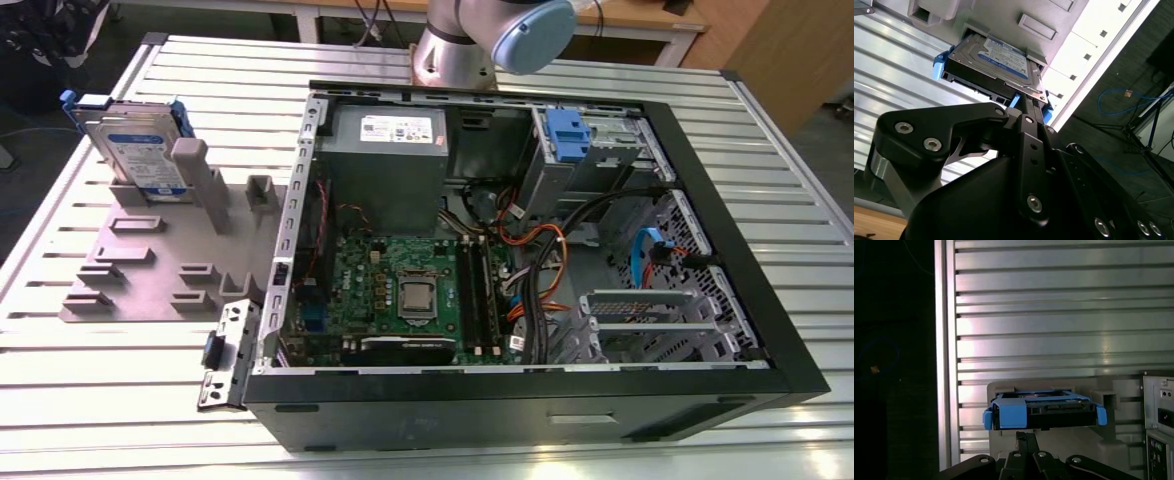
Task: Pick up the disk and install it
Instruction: 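Pick up the disk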
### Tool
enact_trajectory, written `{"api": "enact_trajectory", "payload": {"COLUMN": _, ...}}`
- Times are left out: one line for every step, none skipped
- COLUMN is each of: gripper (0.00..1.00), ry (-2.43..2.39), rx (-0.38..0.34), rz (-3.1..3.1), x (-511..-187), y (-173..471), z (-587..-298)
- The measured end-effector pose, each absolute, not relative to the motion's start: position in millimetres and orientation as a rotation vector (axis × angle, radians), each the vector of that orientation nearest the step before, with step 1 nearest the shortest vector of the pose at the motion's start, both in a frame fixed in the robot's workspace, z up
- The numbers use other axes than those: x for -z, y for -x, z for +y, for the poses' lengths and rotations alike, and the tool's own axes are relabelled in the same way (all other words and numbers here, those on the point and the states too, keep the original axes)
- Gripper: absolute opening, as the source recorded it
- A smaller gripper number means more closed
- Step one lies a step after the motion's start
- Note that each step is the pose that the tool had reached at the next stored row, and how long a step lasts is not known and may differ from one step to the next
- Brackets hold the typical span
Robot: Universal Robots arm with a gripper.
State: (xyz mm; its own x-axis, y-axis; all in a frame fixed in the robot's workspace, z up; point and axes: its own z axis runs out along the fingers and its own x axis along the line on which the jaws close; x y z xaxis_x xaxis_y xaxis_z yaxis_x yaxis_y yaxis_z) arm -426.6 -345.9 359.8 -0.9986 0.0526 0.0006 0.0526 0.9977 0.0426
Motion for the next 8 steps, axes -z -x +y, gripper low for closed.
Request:
{"api": "enact_trajectory", "payload": {"gripper": 0.11, "ry": -0.081, "rx": -0.067, "rz": 3.139, "x": -359.8, "y": 426.6, "z": -345.9}}
{"api": "enact_trajectory", "payload": {"gripper": 0.11, "ry": -0.079, "rx": -0.067, "rz": 3.139, "x": -359.8, "y": 426.6, "z": -345.9}}
{"api": "enact_trajectory", "payload": {"gripper": 0.11, "ry": -0.077, "rx": -0.067, "rz": 3.139, "x": -359.8, "y": 426.6, "z": -345.9}}
{"api": "enact_trajectory", "payload": {"gripper": 0.11, "ry": -0.075, "rx": -0.067, "rz": 3.14, "x": -359.8, "y": 426.6, "z": -345.9}}
{"api": "enact_trajectory", "payload": {"gripper": 0.11, "ry": -0.073, "rx": -0.067, "rz": 3.14, "x": -359.8, "y": 426.6, "z": -346.0}}
{"api": "enact_trajectory", "payload": {"gripper": 0.11, "ry": -0.071, "rx": -0.067, "rz": 3.14, "x": -359.8, "y": 426.6, "z": -346.0}}
{"api": "enact_trajectory", "payload": {"gripper": 0.11, "ry": -0.069, "rx": -0.067, "rz": 3.14, "x": -359.8, "y": 426.6, "z": -346.0}}
{"api": "enact_trajectory", "payload": {"gripper": 0.11, "ry": -0.068, "rx": -0.067, "rz": 3.14, "x": -359.8, "y": 426.6, "z": -346.0}}
